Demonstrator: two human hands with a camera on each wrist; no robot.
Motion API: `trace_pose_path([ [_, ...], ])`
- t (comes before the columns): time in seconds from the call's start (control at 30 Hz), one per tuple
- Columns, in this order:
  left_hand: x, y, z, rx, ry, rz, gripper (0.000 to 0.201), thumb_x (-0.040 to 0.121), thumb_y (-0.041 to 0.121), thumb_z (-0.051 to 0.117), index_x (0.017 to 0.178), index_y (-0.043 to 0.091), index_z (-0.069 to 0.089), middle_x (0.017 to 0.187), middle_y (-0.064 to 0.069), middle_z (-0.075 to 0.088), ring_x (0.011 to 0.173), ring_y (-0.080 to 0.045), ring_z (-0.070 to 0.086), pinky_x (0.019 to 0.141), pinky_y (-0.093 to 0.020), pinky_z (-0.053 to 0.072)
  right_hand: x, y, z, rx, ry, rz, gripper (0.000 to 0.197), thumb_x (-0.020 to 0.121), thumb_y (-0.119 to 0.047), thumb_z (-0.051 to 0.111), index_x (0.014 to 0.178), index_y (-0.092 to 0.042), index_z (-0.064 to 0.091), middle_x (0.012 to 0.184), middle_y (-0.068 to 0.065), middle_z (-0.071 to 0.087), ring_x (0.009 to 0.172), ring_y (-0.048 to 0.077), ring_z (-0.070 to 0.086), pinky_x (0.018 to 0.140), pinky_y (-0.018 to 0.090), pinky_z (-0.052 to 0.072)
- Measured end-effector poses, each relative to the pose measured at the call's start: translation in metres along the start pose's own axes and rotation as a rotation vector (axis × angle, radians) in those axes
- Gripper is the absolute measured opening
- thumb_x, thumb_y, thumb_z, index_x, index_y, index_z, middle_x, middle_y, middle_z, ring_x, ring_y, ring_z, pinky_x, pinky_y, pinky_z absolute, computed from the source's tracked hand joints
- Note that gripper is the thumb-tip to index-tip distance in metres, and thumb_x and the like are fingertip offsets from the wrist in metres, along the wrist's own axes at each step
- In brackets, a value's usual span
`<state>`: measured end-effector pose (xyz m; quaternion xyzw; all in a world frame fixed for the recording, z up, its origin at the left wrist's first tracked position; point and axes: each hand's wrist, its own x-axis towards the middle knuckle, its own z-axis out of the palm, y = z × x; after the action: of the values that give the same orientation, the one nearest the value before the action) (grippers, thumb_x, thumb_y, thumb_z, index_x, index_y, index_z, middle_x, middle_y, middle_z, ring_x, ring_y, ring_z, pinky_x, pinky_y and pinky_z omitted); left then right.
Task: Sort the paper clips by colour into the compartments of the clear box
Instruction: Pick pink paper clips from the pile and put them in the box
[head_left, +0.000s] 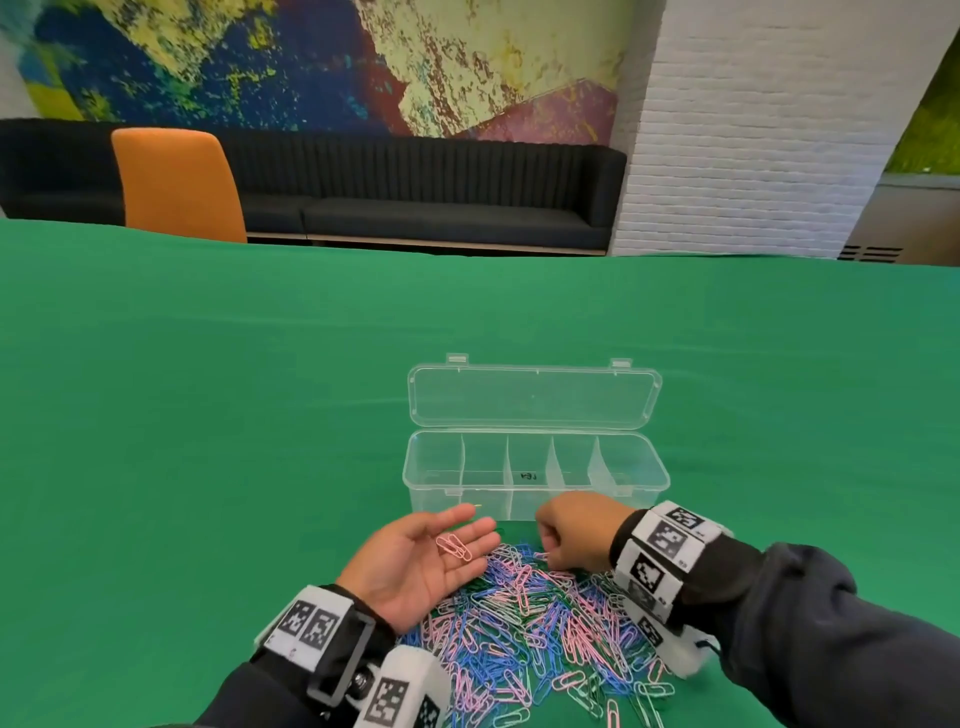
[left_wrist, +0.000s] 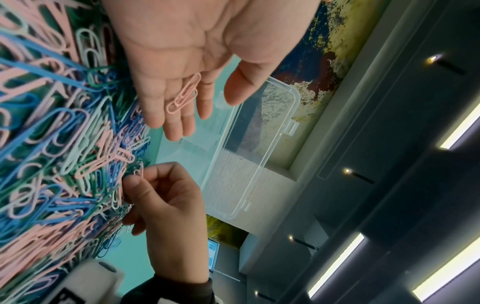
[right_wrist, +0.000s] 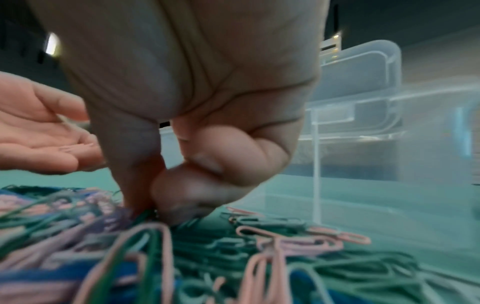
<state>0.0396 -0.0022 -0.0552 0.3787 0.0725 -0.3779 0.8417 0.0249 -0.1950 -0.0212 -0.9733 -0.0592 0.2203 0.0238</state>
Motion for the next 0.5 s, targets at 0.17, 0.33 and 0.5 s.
trace_pose_path([
  [0.17, 0.007, -0.004, 0.0, -0.013, -0.011, -0.026, 0.033, 0.086, 0.016, 0.041, 0.11, -0.002, 0.056, 0.107, -0.026, 0.066, 0.085, -0.033, 0.07, 0.071, -0.038, 0.057, -0.009, 0.011, -0.003, 0.157, 0.057, 0.023, 0.014, 0.088, -0.019, 0.062, 0.078, -0.019, 0.052, 0.069, -0.012, 0.05, 0.063, 0.004, 0.047, 0.058, 0.016, 0.04],
  [0.33, 0.008, -0.008, 0.01, -0.031, -0.027, -0.027, 0.043, 0.078, 0.024, 0.046, 0.111, -0.002, 0.056, 0.109, -0.027, 0.064, 0.086, -0.034, 0.069, 0.072, -0.039, 0.057, -0.018, 0.007, -0.02, 0.317, 0.186, -0.069, 0.021, 0.089, -0.021, 0.061, 0.071, -0.023, 0.049, 0.066, -0.011, 0.053, 0.053, 0.003, 0.047, 0.053, 0.014, 0.04],
  [0.5, 0.008, -0.01, 0.013, -0.051, -0.043, -0.049, 0.048, 0.091, 0.033, 0.037, 0.118, -0.003, 0.053, 0.113, -0.027, 0.063, 0.091, -0.035, 0.068, 0.077, -0.04, 0.055, -0.029, -0.008, -0.036, 0.584, 0.258, -0.187, 0.006, 0.091, -0.019, 0.059, 0.097, -0.018, 0.061, 0.064, -0.008, 0.056, 0.048, 0.008, 0.049, 0.05, 0.022, 0.042],
])
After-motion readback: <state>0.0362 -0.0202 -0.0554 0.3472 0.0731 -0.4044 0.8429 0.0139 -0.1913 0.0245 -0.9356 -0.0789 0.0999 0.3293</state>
